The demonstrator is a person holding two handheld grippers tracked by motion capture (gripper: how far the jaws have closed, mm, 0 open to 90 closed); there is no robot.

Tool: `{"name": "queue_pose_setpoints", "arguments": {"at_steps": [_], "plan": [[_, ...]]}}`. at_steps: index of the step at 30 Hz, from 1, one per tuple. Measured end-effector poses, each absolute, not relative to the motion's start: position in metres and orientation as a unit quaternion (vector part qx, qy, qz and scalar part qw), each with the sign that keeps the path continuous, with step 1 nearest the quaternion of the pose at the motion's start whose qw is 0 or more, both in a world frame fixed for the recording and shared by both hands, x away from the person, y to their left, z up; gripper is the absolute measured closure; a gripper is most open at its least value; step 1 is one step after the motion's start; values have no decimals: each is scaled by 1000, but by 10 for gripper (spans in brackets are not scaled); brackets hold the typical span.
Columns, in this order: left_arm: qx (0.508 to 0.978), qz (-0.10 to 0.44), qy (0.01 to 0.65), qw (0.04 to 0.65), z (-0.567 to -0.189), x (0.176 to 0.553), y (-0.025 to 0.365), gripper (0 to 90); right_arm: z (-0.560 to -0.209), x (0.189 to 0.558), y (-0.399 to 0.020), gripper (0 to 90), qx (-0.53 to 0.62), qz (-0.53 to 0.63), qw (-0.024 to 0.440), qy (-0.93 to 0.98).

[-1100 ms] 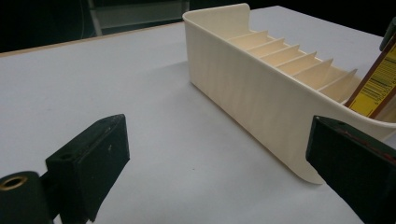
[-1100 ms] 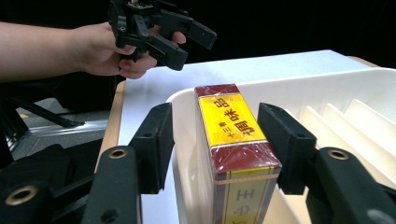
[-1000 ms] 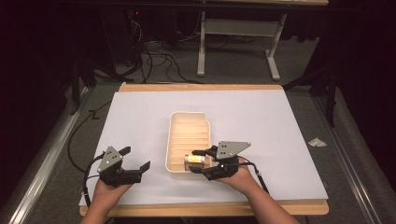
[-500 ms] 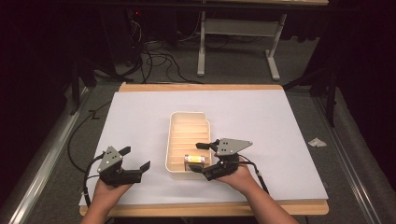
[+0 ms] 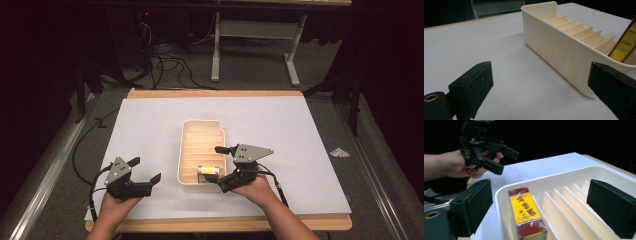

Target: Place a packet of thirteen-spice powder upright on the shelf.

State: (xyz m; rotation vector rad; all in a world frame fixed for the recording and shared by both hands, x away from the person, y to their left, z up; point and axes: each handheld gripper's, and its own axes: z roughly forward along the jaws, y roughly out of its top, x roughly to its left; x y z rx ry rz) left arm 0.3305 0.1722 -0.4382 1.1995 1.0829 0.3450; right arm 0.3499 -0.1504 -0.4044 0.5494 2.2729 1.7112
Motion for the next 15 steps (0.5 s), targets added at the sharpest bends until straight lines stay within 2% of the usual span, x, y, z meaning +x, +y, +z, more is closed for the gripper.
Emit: {"name": "queue_pose_setpoints", "arguments": {"at_steps": [6, 15], "plan": [[533, 150, 483, 679, -438, 331, 172, 67, -392, 349, -162, 0, 214, 589, 155, 764], [535, 146, 479, 680, -438, 329, 172, 67, -382, 358, -185, 0, 245, 576, 190, 756]]}}
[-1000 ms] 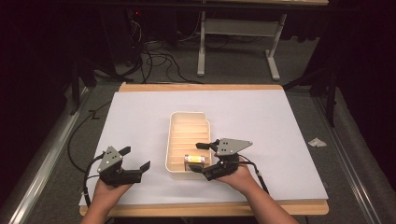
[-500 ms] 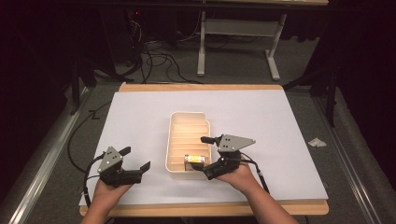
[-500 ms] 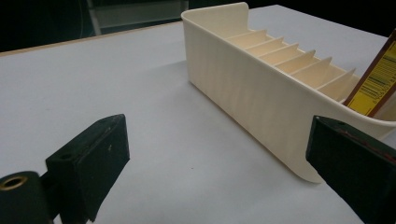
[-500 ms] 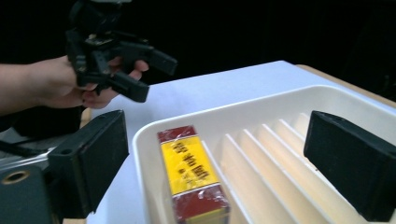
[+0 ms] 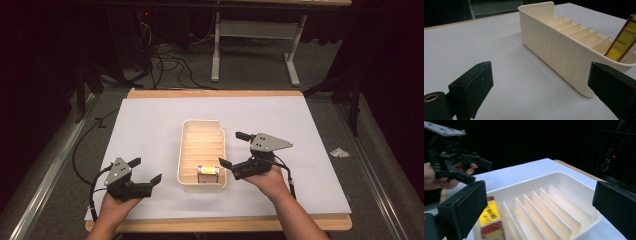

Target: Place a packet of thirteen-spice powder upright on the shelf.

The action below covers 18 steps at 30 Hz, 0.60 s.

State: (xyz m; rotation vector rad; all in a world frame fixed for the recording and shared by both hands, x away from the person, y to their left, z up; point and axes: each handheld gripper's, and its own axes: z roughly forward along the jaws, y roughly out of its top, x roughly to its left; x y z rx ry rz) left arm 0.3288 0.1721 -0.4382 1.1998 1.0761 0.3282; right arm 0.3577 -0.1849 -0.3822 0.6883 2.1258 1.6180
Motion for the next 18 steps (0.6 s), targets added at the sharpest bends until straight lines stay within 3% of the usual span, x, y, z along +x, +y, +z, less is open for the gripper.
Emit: {"name": "queue_pose_setpoints", "arguments": {"at_steps": [18], "plan": [[535, 145, 478, 682, -438, 327, 172, 67, -387, 345, -242, 0, 310, 513, 256, 758]]}}
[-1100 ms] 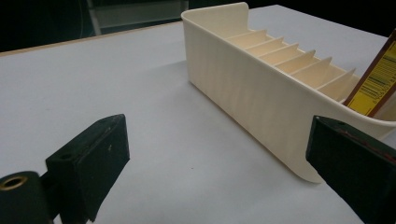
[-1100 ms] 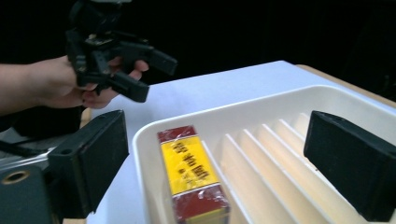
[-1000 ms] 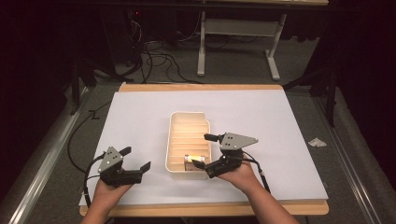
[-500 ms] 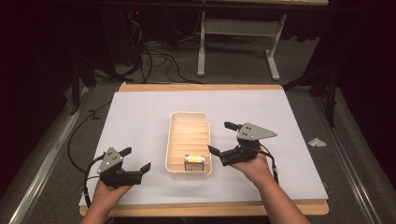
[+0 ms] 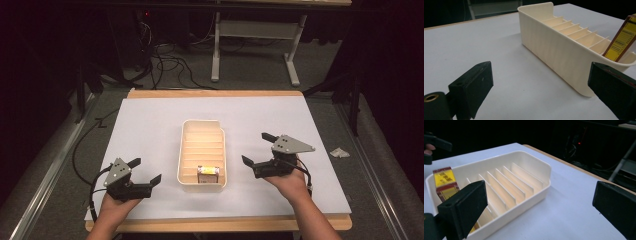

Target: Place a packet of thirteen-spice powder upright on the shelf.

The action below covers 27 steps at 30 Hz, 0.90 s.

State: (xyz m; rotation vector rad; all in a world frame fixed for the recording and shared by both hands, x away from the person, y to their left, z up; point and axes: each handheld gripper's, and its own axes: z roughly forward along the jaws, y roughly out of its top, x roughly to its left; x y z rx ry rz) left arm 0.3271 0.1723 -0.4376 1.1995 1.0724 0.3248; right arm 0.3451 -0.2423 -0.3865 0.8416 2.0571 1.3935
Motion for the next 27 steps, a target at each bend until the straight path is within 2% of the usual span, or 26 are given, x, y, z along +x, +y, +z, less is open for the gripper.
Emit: {"name": "queue_pose_setpoints", "arguments": {"at_steps": [17, 27], "plan": [[544, 141, 477, 676, -441, 327, 167, 67, -414, 297, -316, 1, 377, 518, 294, 709], [550, 144, 479, 668, -446, 326, 161, 67, -428, 300, -321, 1, 380, 518, 295, 707]]}}
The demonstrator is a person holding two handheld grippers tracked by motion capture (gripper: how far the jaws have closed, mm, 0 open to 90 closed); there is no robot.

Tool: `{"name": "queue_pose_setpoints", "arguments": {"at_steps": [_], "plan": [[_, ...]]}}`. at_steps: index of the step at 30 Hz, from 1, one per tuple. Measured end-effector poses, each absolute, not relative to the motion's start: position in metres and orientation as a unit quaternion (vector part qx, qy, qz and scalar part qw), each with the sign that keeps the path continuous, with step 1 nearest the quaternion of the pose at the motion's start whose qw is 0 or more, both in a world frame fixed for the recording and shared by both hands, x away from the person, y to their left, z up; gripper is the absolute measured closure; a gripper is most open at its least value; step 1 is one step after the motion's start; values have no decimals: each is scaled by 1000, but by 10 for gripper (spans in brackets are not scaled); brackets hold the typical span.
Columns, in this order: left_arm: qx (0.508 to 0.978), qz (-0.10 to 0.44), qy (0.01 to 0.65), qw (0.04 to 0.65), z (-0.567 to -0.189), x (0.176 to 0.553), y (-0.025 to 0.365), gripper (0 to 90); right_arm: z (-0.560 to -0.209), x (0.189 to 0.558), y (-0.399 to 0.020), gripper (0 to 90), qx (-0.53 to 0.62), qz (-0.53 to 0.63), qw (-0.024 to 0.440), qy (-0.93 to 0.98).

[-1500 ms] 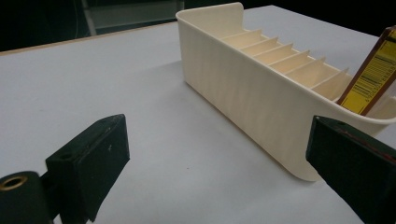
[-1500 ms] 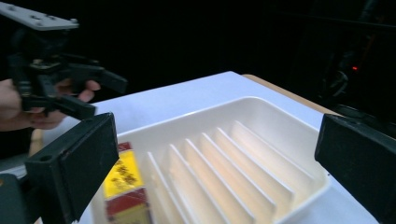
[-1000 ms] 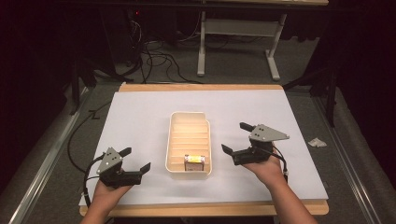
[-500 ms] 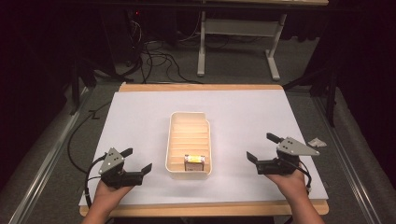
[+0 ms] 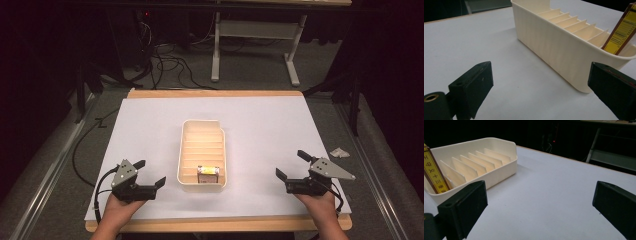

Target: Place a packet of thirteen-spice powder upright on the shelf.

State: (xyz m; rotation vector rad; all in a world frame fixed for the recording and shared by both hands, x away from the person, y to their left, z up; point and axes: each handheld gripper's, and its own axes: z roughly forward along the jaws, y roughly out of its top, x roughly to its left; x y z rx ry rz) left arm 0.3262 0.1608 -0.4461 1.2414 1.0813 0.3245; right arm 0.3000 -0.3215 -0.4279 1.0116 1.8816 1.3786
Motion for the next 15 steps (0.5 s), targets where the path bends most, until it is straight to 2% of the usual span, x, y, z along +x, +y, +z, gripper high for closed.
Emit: {"name": "queue_pose_setpoints", "arguments": {"at_steps": [15], "plan": [[550, 144, 483, 666, -448, 326, 161, 67, -431, 305, -322, 1, 379, 524, 290, 705]]}}
